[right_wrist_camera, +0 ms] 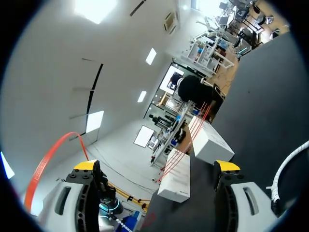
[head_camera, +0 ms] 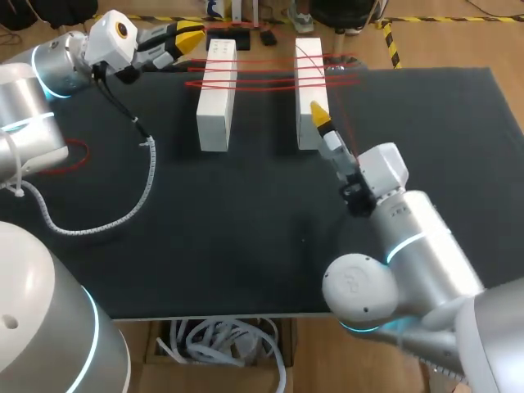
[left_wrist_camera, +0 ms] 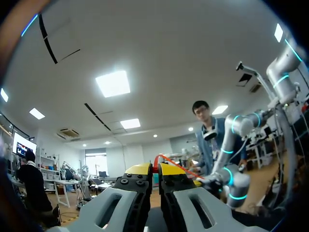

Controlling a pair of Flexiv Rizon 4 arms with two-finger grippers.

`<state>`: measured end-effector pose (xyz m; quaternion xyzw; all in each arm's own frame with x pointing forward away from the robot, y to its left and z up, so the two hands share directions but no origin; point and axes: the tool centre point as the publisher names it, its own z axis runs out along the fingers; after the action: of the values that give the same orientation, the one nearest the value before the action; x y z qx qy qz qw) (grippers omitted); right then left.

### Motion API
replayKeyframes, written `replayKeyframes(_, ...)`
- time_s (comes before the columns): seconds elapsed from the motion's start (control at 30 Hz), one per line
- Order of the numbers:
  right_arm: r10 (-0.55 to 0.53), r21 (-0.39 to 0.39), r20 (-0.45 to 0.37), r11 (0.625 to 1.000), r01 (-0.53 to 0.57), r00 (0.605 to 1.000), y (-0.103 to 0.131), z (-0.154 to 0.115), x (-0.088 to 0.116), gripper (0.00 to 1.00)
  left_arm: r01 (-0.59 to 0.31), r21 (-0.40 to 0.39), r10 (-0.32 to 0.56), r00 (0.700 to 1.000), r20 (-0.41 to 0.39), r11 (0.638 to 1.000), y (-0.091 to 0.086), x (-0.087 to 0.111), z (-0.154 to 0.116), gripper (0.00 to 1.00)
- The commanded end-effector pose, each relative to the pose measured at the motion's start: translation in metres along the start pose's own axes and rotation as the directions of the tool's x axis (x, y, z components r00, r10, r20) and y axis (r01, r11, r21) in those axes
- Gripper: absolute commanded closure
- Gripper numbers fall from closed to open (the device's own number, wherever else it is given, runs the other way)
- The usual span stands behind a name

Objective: Grab the tape and strap the tape.

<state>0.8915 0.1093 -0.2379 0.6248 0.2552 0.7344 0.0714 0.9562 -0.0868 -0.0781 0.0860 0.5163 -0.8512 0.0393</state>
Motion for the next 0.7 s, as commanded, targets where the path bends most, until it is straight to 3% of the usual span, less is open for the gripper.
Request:
replayKeyframes(0.03,0.004,-0.019,-0.014,1.000,-0.004,1.000,-0.009,-0.009,-0.009,0.00,0.000,0.002,0.000,1.000,-0.003,1.000,0.001,-0.001,-0.001,1.00)
replayKeyframes(0.3,-0.134,-0.020,0.010,0.991,0.134,0.991,0.011,-0.018,-0.012,0.00,0.000,0.002,0.000,1.000,-0.003,1.000,0.001,-0.001,-0.001,1.00)
replayKeyframes(0.4,-0.132,-0.033,0.012,0.991,0.132,0.991,0.016,-0.023,-0.005,0.00,0.000,0.002,0.000,1.000,-0.003,1.000,0.001,-0.001,-0.001,1.00)
replayKeyframes(0.7,0.107,-0.100,0.004,0.989,-0.106,0.994,0.012,-0.018,0.024,0.00,0.000,0.002,0.000,1.000,-0.003,1.000,0.001,-0.001,-0.001,1.00)
